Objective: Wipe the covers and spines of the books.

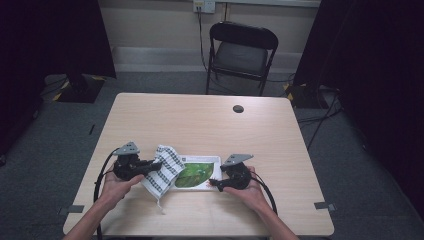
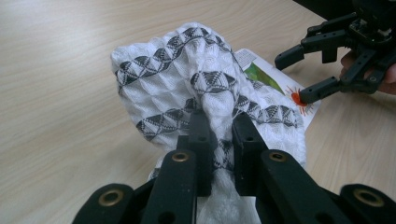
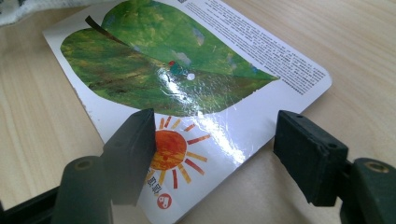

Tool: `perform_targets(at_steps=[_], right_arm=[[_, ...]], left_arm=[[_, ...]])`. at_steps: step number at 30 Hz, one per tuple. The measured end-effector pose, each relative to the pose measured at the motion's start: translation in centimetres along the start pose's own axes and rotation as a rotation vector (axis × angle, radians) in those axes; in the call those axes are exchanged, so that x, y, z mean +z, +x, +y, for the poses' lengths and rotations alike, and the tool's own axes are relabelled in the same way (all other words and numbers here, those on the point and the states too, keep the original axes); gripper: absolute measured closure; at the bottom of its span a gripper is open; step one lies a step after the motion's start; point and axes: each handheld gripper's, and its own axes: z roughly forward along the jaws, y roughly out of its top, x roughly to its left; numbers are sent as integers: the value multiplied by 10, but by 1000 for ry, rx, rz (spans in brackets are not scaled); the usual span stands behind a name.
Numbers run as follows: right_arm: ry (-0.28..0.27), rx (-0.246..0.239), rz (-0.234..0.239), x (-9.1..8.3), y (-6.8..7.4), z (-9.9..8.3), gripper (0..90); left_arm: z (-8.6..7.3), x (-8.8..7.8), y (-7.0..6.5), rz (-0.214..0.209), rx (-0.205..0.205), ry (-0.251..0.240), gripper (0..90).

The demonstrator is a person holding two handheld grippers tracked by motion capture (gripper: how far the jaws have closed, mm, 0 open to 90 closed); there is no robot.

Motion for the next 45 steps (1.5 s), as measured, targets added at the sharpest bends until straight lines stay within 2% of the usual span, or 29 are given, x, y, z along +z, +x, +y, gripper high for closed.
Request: perform_targets(at_steps=[2, 3, 6, 8, 10, 12, 13, 14, 15, 17, 22, 24, 29, 33, 36, 41, 42, 45], right_arm=[[-1, 2, 0, 0, 2, 0, 296], [1, 1, 1, 0, 2, 0, 295], [1, 2, 5, 0, 2, -1, 295], [3, 2, 11, 0, 1, 0, 292], [4, 12, 15, 0, 0, -1, 290], [6, 13, 15, 0, 0, -1, 290], [6, 10, 12, 0, 1, -1, 292], [4, 2, 7, 0, 1, 0, 292], [4, -4, 2, -1, 2, 0, 292], [2, -7, 7, 0, 1, 0, 288], [3, -6, 6, -1, 1, 0, 268], [2, -15, -2, -3, 1, 0, 268], [-29, 10, -22, -11, -6, 1, 267], [-47, 32, -36, -16, -12, 0, 268], [-53, 36, -48, -18, -14, 0, 275], [-59, 35, -65, -20, -16, 0, 277], [-59, 36, -66, -20, -17, 0, 278], [-62, 32, -74, -20, -18, 0, 287]], left_arm=[[3, 5, 0, -7, -13, -4, 811], [4, 8, -1, -5, -6, 3, 810], [8, 21, -5, 13, 34, 48, 810], [12, 32, -7, 44, 72, 84, 810], [14, 45, -5, 50, 82, 110, 810], [12, 55, -2, 49, 75, 131, 810], [9, 59, -2, 56, 85, 147, 809], [6, 64, -3, 77, 113, 170, 809], [4, 65, -3, 76, 117, 162, 808], [5, 65, -1, 70, 99, 159, 808], [3, 64, -4, 77, 112, 162, 806], [2, 62, -5, 63, 106, 164, 804], [-6, 54, -16, 25, 136, 181, 804], [-8, 51, -24, 21, 147, 194, 803], [-6, 53, -23, 14, 140, 200, 802], [0, 58, -16, 45, 115, 202, 802], [1, 60, -16, 49, 114, 196, 802], [7, 65, -16, 69, 124, 219, 802]])
